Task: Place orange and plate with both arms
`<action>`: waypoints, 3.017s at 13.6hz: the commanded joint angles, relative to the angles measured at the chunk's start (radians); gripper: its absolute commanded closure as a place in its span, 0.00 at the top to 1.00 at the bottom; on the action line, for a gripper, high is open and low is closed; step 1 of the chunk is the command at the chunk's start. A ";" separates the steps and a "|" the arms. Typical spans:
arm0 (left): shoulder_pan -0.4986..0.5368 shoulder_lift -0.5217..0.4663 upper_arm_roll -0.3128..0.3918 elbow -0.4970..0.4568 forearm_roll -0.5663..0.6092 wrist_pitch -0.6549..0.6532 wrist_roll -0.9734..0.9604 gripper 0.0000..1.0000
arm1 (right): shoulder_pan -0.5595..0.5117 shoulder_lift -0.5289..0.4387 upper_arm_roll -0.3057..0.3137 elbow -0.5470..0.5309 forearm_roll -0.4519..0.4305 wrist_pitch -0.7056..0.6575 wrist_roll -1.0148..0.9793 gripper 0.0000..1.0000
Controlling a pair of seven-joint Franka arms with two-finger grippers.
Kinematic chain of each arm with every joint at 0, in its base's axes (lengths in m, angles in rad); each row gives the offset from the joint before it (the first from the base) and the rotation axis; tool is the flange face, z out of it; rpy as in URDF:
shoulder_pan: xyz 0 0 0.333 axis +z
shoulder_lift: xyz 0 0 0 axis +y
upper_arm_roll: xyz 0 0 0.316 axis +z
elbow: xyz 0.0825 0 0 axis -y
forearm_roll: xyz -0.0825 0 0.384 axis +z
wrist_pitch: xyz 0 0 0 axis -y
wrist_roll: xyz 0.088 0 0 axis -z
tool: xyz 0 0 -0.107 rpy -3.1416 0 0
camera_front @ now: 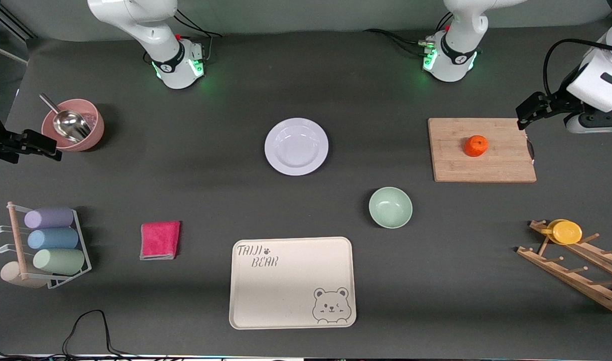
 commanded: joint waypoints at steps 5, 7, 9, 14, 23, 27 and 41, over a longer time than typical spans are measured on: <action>-0.002 0.021 0.003 0.050 -0.005 -0.026 0.015 1.00 | 0.003 -0.014 0.002 -0.008 -0.017 0.002 0.016 1.00; 0.000 0.030 0.003 0.049 0.007 -0.049 0.019 1.00 | 0.003 -0.022 0.002 -0.021 -0.017 -0.001 0.017 1.00; -0.003 0.032 0.003 0.041 0.036 -0.092 0.016 1.00 | 0.006 -0.045 0.004 -0.048 -0.015 -0.002 0.022 1.00; 0.009 0.027 0.005 -0.093 0.061 -0.051 -0.002 1.00 | 0.100 -0.207 0.004 -0.202 -0.003 0.010 0.132 1.00; 0.020 -0.205 0.034 -0.653 0.060 0.418 -0.001 1.00 | 0.339 -0.448 0.007 -0.514 -0.003 0.139 0.407 1.00; 0.021 -0.229 0.054 -0.802 0.060 0.582 0.001 1.00 | 0.347 -0.435 0.007 -0.517 0.009 0.139 0.407 1.00; 0.073 -0.082 0.055 -1.081 0.060 1.113 0.004 1.00 | 0.347 -0.392 -0.042 -0.984 0.832 0.531 -0.009 1.00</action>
